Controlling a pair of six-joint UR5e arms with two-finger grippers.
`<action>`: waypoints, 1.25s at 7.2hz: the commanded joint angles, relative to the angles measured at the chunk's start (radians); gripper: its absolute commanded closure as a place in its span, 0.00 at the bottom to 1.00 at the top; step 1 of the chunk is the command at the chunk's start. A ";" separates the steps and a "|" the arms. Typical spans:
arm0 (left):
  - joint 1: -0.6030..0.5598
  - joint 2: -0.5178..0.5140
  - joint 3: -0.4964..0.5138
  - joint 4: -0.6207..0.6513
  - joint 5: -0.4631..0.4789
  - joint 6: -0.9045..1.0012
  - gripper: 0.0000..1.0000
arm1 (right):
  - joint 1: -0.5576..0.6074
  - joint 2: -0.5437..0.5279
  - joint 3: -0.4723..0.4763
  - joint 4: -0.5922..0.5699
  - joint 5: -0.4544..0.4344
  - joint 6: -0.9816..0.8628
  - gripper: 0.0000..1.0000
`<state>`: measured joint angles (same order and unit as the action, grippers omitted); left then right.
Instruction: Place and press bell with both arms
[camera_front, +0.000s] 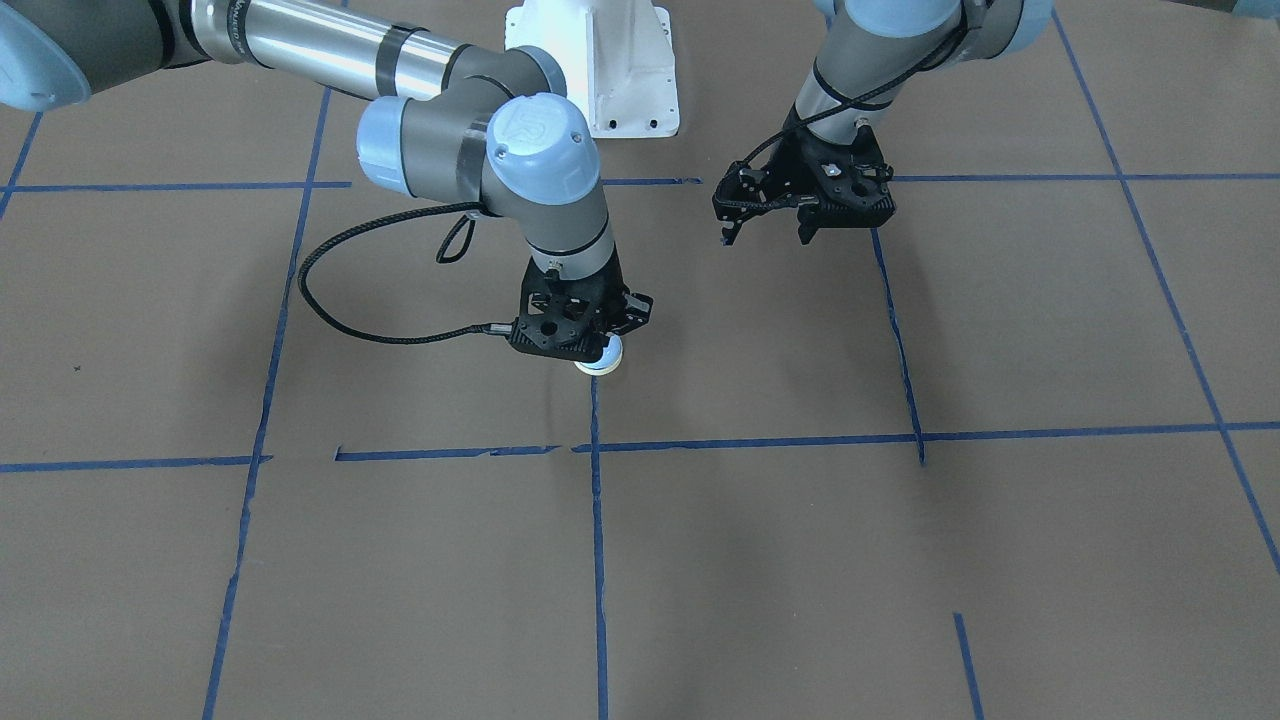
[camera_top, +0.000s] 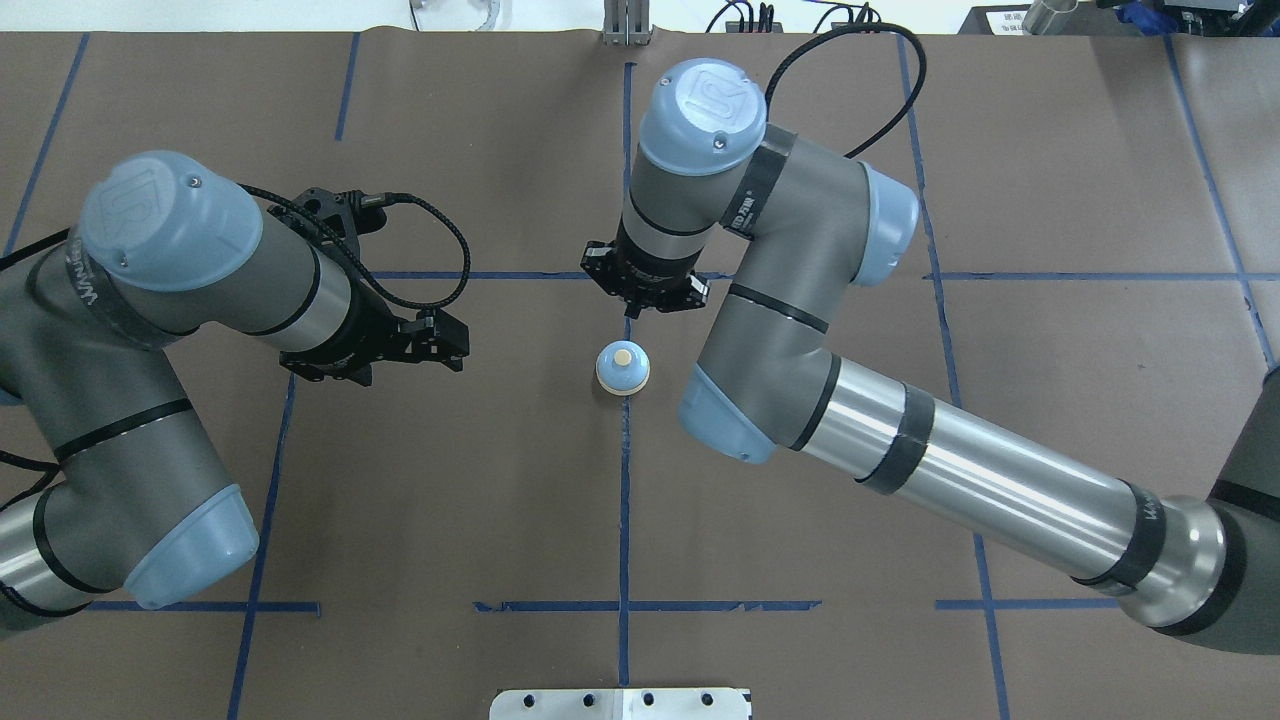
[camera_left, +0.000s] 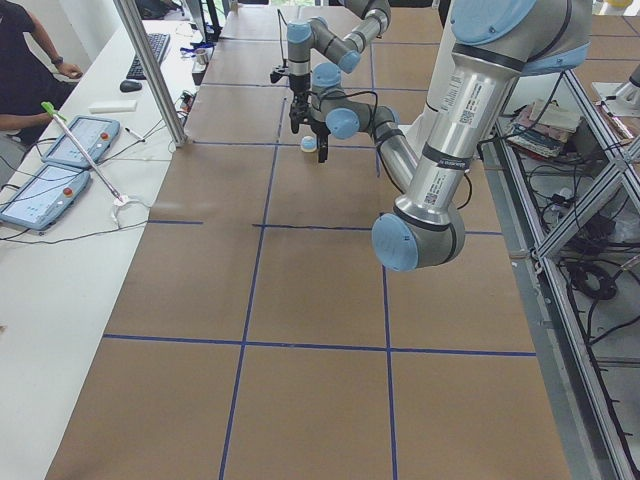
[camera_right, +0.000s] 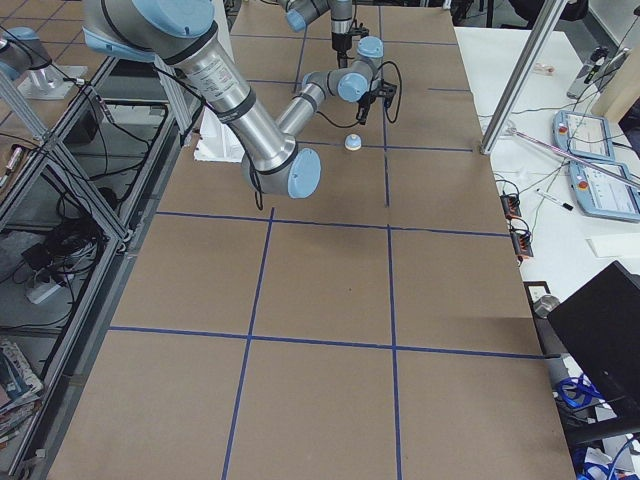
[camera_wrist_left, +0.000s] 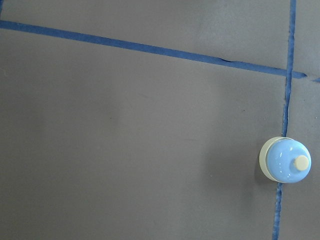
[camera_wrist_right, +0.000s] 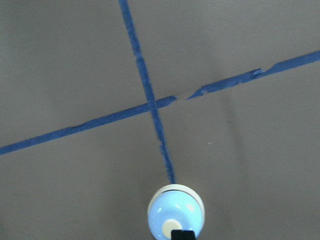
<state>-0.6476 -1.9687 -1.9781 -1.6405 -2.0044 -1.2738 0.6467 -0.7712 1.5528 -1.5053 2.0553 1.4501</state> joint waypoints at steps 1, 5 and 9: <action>-0.010 0.060 0.004 -0.001 0.004 0.141 0.00 | 0.095 -0.261 0.310 -0.018 0.096 -0.113 0.70; -0.148 0.247 -0.042 -0.008 -0.008 0.481 0.00 | 0.281 -0.619 0.484 -0.004 0.109 -0.552 0.00; -0.516 0.451 -0.035 0.005 -0.155 1.018 0.00 | 0.580 -0.902 0.474 -0.004 0.259 -1.130 0.00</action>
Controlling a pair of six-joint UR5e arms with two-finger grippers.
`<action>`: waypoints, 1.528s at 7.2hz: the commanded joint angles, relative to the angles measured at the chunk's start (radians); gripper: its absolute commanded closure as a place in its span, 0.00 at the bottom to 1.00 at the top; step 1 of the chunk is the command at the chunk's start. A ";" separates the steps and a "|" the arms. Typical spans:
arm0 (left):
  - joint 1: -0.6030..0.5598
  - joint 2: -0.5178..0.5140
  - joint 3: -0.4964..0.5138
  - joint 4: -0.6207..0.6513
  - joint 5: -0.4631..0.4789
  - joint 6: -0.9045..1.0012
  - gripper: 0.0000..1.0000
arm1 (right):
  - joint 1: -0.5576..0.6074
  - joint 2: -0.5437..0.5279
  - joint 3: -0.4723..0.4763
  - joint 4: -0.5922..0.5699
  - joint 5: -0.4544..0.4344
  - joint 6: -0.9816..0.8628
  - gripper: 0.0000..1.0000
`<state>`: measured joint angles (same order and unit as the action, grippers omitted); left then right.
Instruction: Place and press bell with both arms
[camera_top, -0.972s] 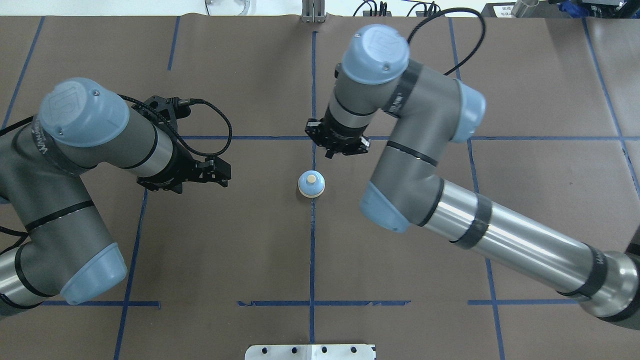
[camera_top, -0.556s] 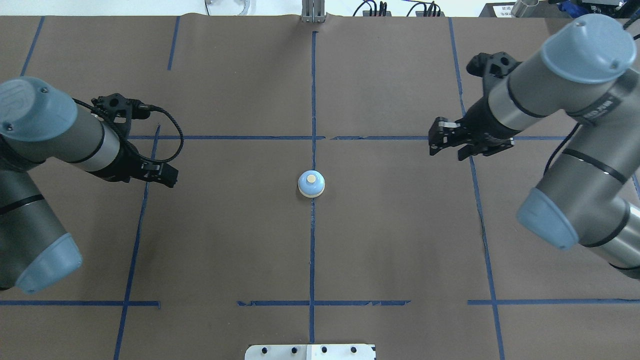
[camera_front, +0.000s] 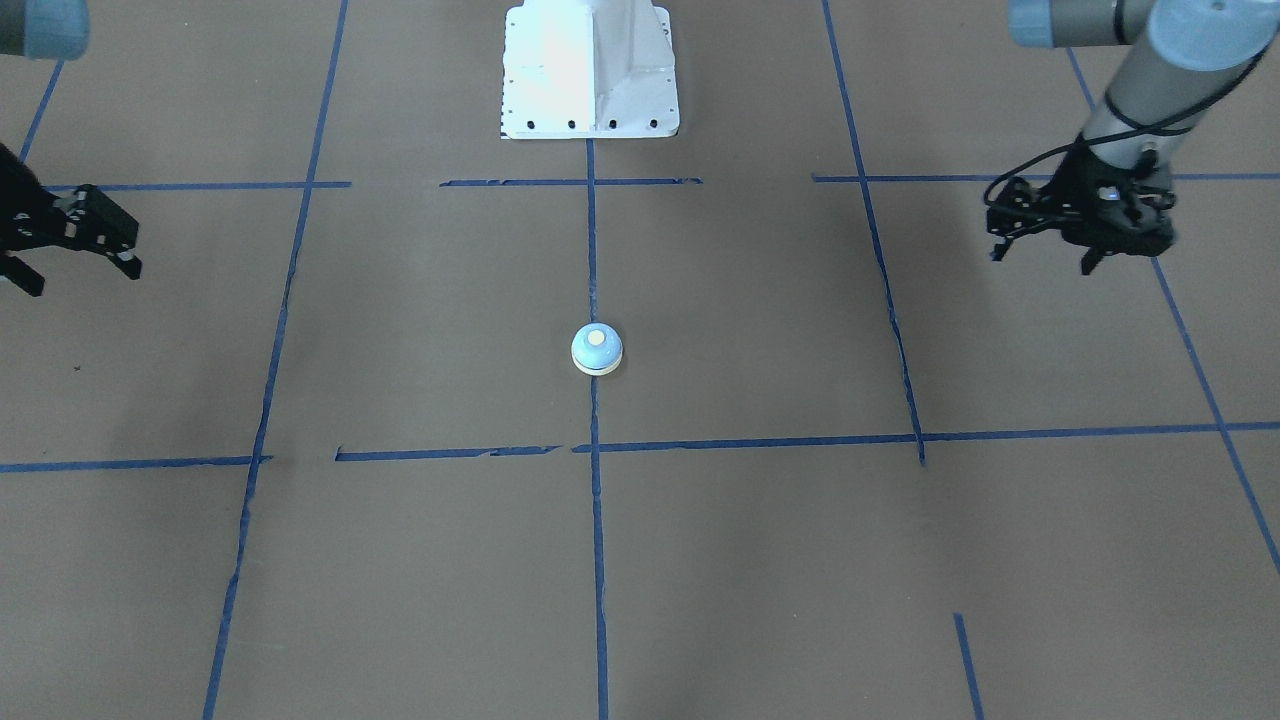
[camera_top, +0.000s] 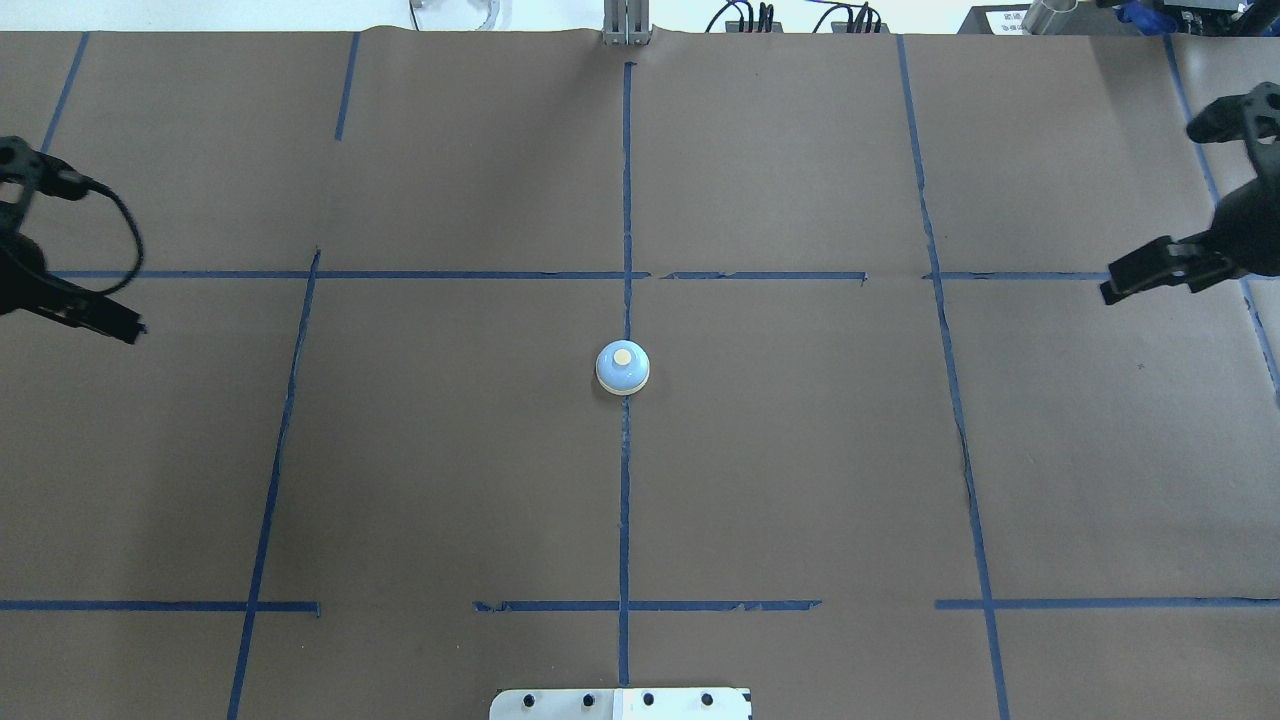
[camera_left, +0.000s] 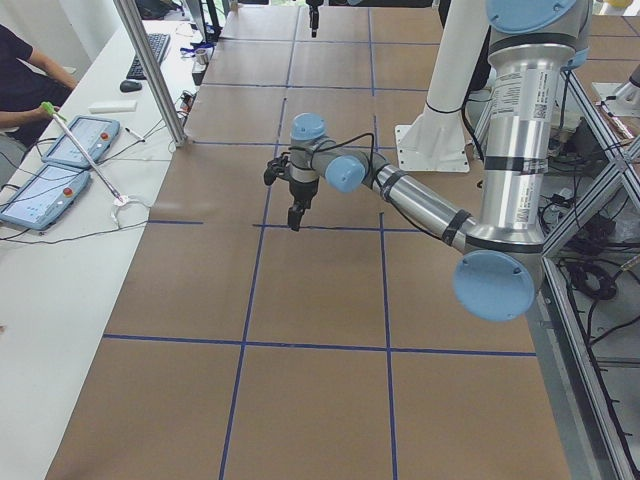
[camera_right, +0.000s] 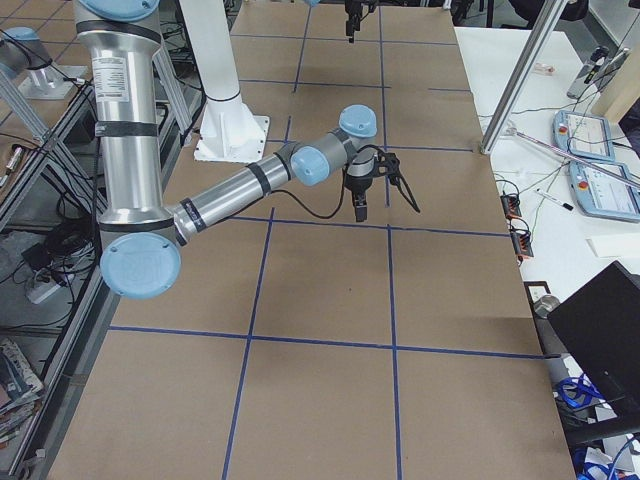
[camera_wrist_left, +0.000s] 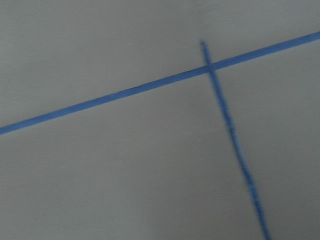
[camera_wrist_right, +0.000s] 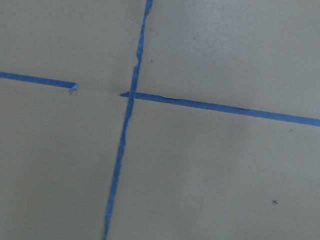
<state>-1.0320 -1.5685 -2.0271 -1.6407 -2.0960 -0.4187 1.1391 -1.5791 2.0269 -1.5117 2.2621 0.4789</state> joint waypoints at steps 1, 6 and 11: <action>-0.216 0.139 0.002 -0.007 -0.164 0.246 0.00 | 0.124 -0.145 -0.002 0.001 0.060 -0.262 0.00; -0.442 0.386 0.010 0.009 -0.273 0.504 0.00 | 0.365 -0.324 -0.029 -0.015 0.114 -0.625 0.00; -0.497 0.377 0.047 0.139 -0.329 0.548 0.00 | 0.410 -0.337 -0.047 -0.068 0.114 -0.680 0.00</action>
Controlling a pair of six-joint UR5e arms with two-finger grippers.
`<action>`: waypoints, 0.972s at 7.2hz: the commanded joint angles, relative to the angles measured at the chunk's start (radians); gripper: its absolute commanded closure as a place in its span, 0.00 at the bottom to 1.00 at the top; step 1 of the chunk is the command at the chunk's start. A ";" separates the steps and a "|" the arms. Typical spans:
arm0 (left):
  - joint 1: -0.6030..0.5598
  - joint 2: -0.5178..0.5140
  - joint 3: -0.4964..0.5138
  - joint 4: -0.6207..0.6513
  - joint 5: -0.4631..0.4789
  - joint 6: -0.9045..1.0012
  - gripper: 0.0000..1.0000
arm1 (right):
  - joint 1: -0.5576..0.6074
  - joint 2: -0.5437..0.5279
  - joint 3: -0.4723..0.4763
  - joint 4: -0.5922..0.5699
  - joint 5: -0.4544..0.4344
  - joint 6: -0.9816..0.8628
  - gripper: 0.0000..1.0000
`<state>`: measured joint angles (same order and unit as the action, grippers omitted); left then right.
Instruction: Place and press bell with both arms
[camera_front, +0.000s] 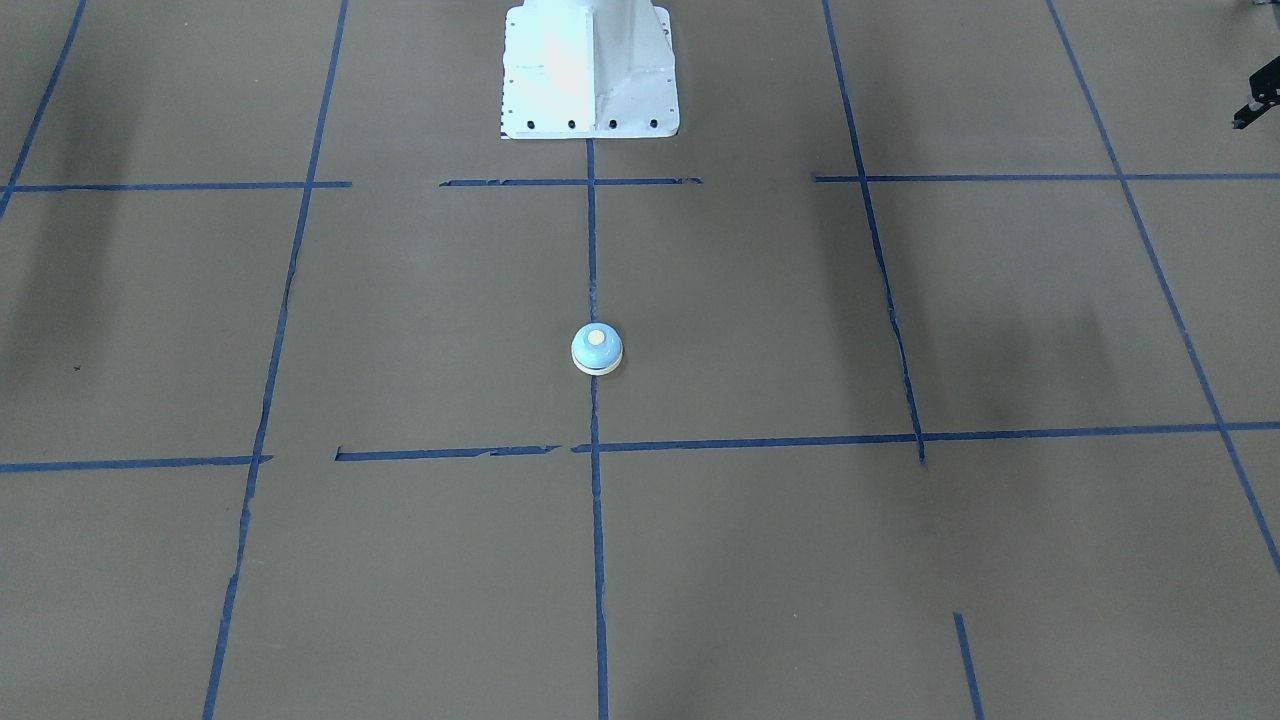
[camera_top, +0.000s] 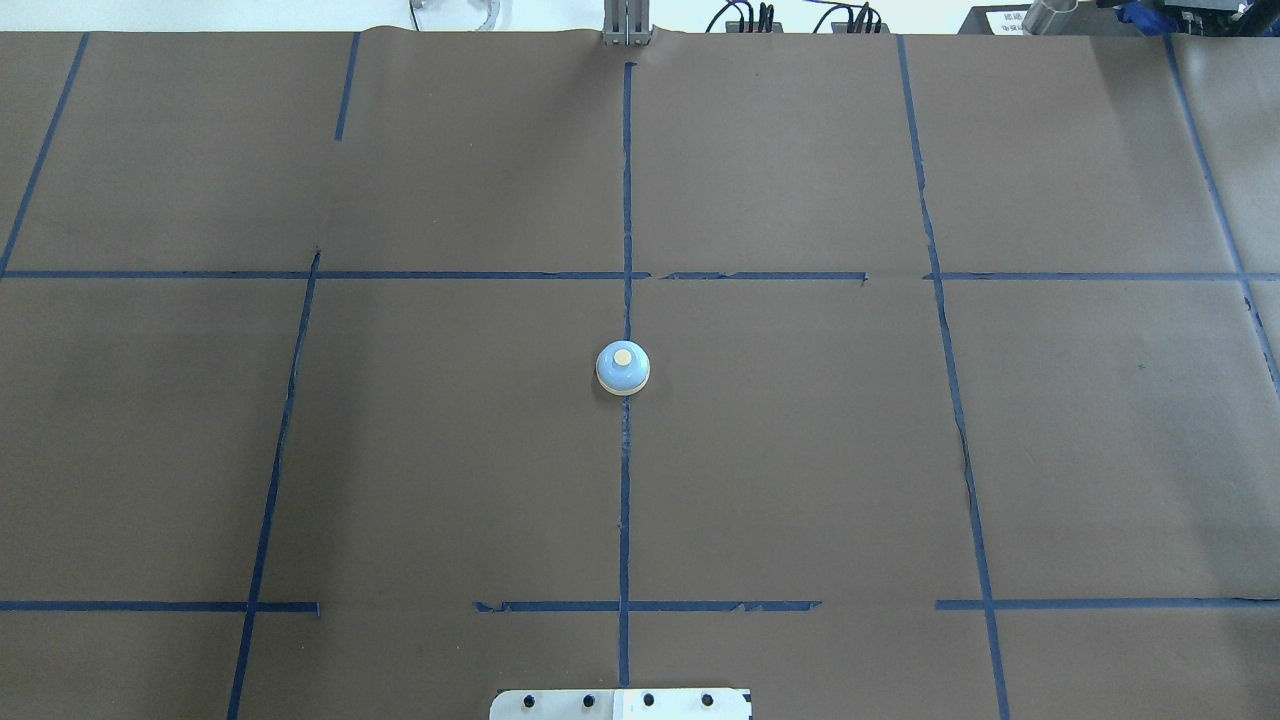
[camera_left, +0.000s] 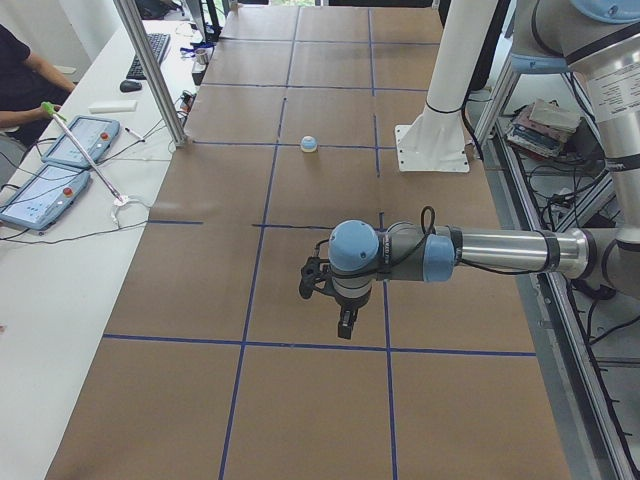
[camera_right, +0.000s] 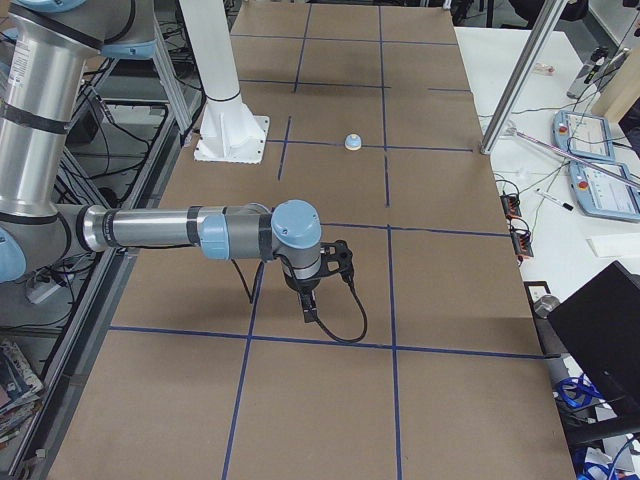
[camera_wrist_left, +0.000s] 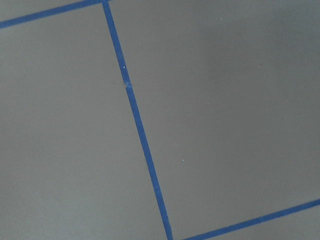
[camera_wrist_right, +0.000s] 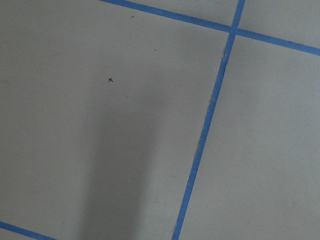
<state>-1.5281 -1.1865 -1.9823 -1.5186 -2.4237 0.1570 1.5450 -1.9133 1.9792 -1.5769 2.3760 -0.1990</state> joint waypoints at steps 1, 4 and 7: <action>0.000 -0.022 0.006 0.018 -0.002 -0.046 0.00 | 0.003 -0.001 -0.013 -0.003 -0.009 -0.003 0.00; 0.003 -0.106 0.010 0.015 0.109 -0.099 0.00 | 0.003 -0.003 -0.010 -0.003 -0.004 -0.003 0.00; 0.009 -0.153 0.091 0.018 0.094 -0.108 0.00 | 0.003 -0.019 -0.008 -0.002 0.002 -0.002 0.00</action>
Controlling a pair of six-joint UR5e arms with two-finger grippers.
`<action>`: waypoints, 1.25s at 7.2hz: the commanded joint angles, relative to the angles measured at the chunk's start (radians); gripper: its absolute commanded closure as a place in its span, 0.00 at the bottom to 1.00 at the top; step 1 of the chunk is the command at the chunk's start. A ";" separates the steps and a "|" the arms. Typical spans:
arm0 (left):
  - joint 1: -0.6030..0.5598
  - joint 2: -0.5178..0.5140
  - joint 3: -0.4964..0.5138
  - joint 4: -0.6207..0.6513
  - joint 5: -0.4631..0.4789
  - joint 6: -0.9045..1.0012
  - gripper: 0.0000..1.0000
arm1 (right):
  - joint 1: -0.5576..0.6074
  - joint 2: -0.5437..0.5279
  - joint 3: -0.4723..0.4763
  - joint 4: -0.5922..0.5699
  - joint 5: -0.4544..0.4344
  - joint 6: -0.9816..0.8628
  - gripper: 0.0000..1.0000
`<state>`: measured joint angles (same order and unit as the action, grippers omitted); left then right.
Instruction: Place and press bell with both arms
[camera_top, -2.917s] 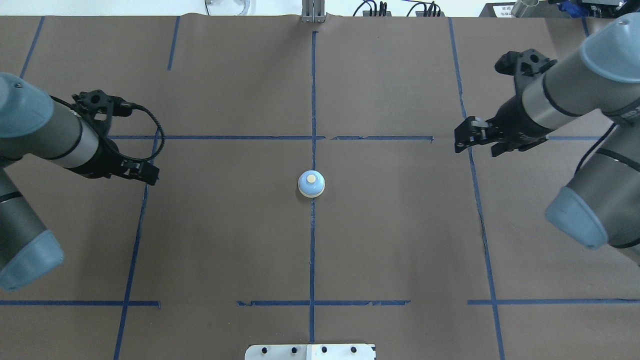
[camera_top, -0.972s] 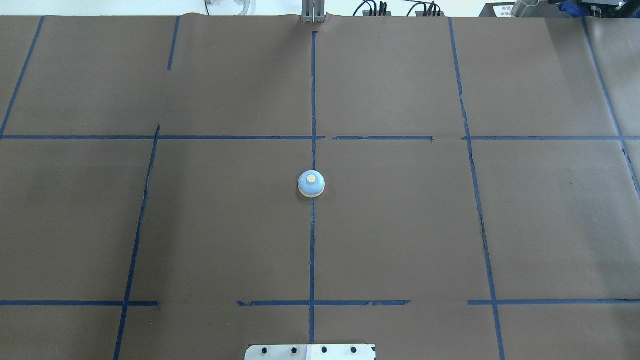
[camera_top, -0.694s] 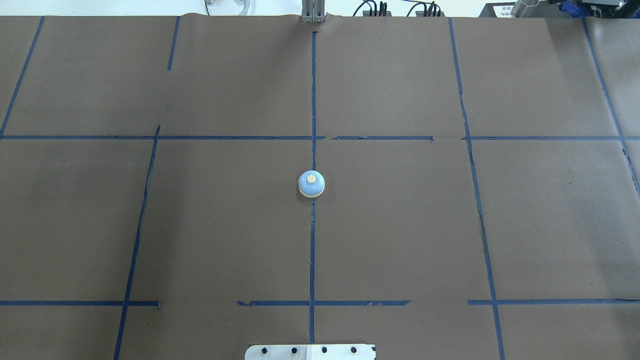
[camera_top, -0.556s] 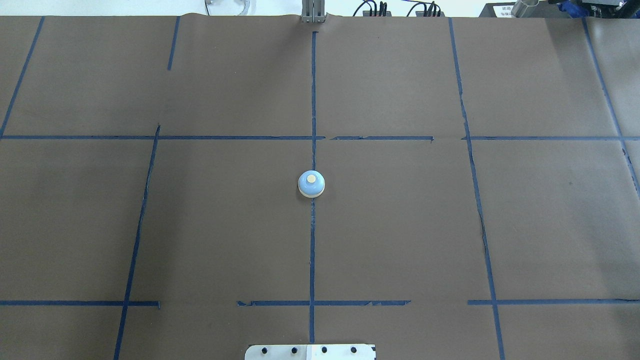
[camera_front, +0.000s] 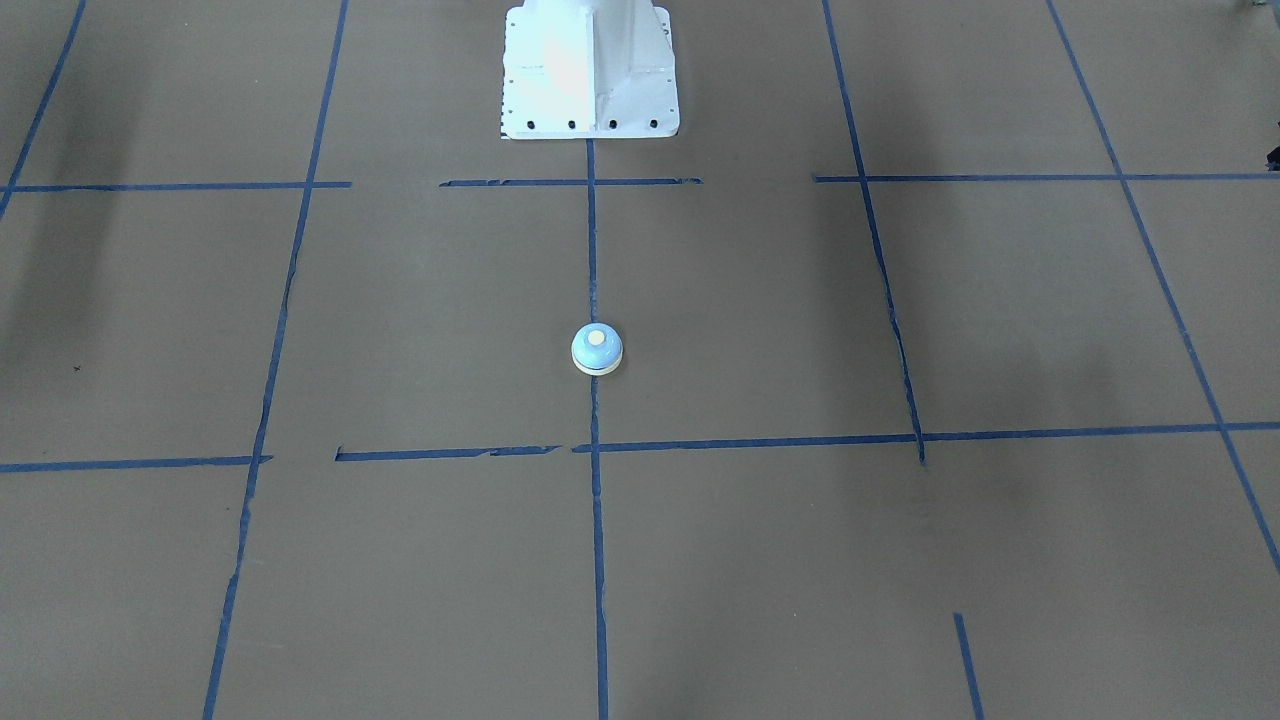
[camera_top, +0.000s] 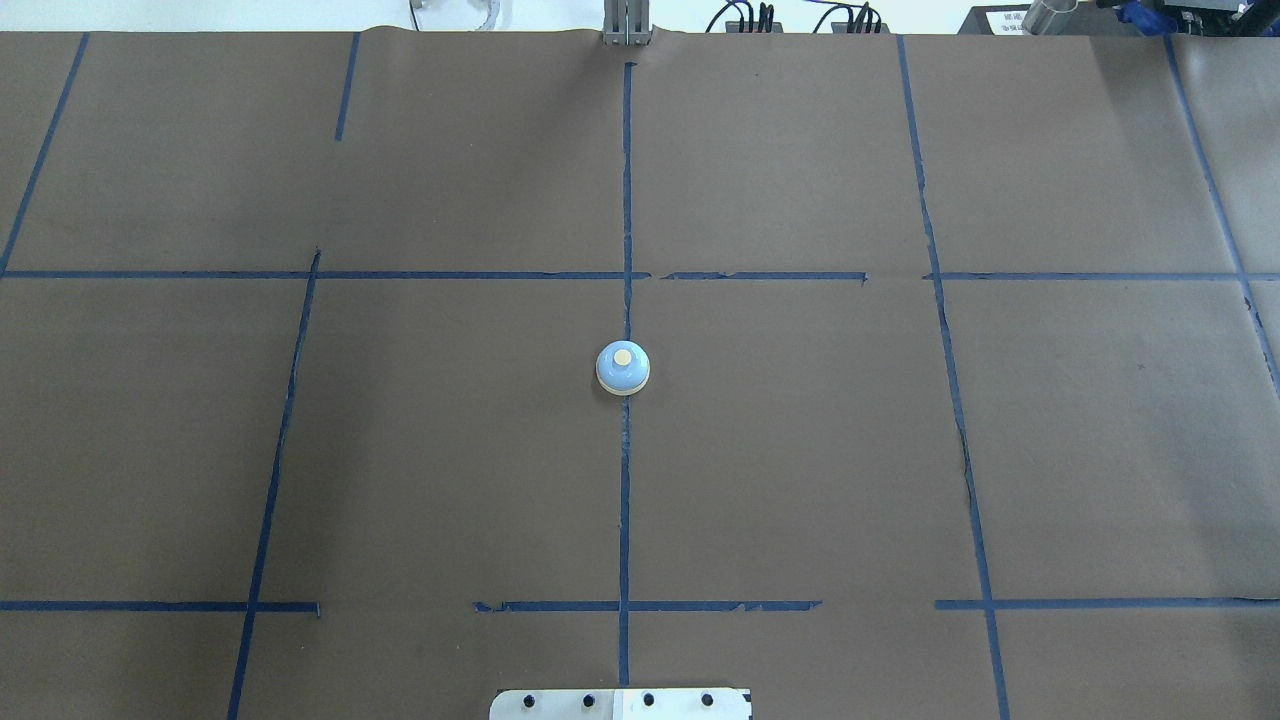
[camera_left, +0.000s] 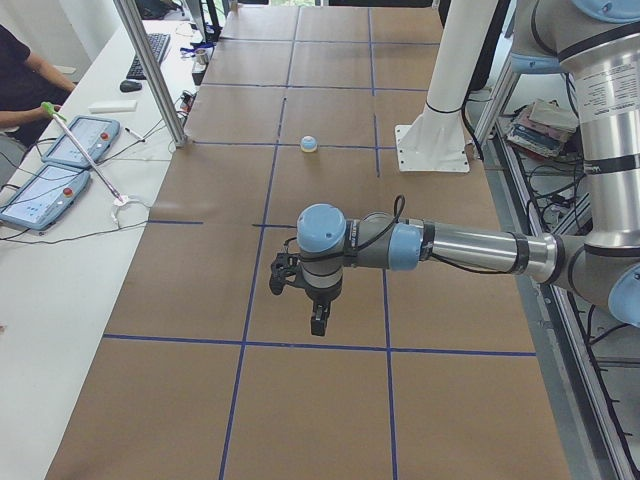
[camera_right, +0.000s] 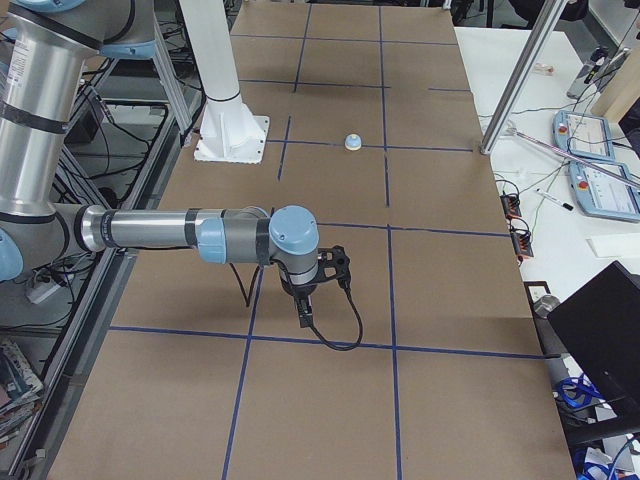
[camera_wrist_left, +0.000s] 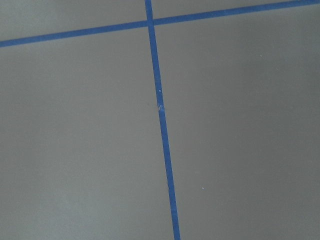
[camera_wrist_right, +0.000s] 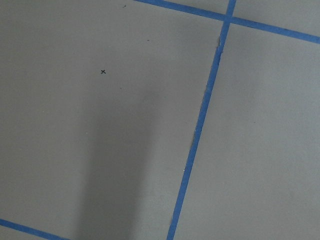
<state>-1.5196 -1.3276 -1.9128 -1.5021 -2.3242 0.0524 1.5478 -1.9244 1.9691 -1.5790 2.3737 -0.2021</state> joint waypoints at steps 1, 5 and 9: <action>0.002 -0.012 0.032 0.003 -0.053 -0.006 0.00 | -0.002 -0.028 0.001 0.007 0.022 0.001 0.00; 0.004 -0.007 0.037 0.002 -0.047 0.003 0.00 | 0.000 -0.034 0.002 0.014 0.022 0.000 0.00; 0.004 -0.012 0.021 0.008 -0.055 0.004 0.00 | 0.011 -0.025 -0.005 0.008 0.021 -0.002 0.00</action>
